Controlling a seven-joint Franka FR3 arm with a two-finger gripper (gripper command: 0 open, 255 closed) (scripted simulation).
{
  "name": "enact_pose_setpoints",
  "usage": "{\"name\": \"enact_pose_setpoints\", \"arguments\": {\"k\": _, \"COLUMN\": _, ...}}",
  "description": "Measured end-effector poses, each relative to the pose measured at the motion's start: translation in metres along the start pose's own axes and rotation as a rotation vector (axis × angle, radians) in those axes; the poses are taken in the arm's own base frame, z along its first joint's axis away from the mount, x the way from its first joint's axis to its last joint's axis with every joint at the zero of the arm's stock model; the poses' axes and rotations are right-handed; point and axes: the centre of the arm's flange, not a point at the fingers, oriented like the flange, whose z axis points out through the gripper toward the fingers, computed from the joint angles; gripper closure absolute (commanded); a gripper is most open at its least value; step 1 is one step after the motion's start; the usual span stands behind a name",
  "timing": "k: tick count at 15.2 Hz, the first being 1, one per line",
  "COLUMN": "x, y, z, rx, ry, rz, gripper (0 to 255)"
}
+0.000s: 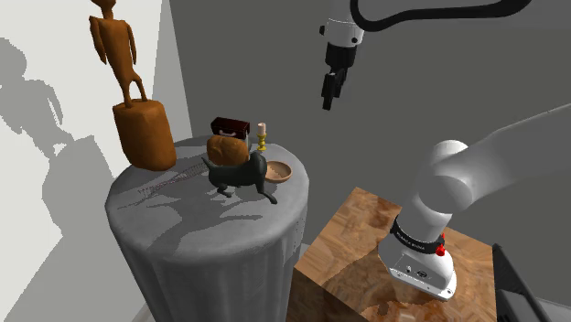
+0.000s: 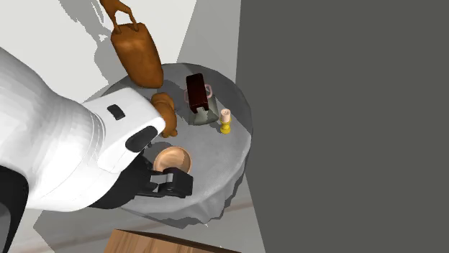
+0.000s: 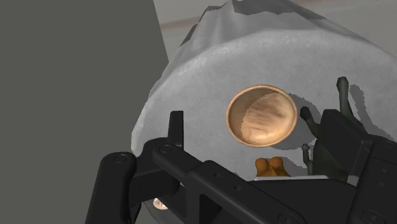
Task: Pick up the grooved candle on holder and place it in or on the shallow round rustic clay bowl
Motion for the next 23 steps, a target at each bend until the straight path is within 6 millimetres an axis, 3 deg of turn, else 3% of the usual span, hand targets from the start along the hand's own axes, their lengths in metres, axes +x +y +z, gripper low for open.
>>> {"name": "enact_pose_setpoints", "arguments": {"k": 2, "x": 0.005, "y": 0.002, "z": 0.005, "rx": 0.002, "ry": -0.002, "rz": 0.001, "gripper": 0}}
{"name": "enact_pose_setpoints", "arguments": {"k": 4, "x": 0.023, "y": 0.008, "z": 0.018, "rx": 0.009, "ry": -0.006, "rz": 0.004, "gripper": 0}}
{"name": "enact_pose_setpoints", "arguments": {"k": 23, "x": 0.223, "y": 0.081, "z": 0.157, "rx": 0.083, "ry": -0.048, "rz": 0.042, "gripper": 0}}
